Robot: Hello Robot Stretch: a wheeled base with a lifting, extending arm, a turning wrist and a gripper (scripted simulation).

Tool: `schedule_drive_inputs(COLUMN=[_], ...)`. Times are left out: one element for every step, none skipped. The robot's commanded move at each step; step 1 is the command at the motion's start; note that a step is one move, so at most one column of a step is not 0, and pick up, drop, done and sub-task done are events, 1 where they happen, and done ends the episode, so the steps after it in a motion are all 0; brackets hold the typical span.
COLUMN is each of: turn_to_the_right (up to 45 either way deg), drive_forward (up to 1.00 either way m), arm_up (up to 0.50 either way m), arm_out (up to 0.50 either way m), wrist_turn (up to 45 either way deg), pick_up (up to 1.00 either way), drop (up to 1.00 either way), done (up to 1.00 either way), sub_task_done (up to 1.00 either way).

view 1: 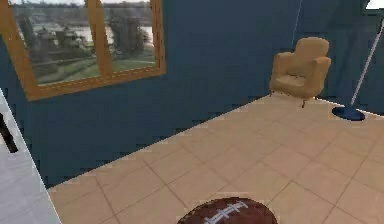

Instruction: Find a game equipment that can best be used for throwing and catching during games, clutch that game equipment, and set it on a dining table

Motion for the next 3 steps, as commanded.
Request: schedule_drive_inputs(turn_to_the_right=[-24.0, 0.0, 45.0], drive_forward=[0.0, 0.35, 0.0], arm_up=[0.0, 0.0, 0.0], arm_out=[0.0, 0.0, 0.0], wrist_turn=[0.0, 0.0, 0.0], pick_up=[0.0, 0.0, 0.0], drop=[0.0, 0.0, 0.0], done=[0.0, 0.0, 0.0], sub_task_done=[0.0, 0.0, 0.0])
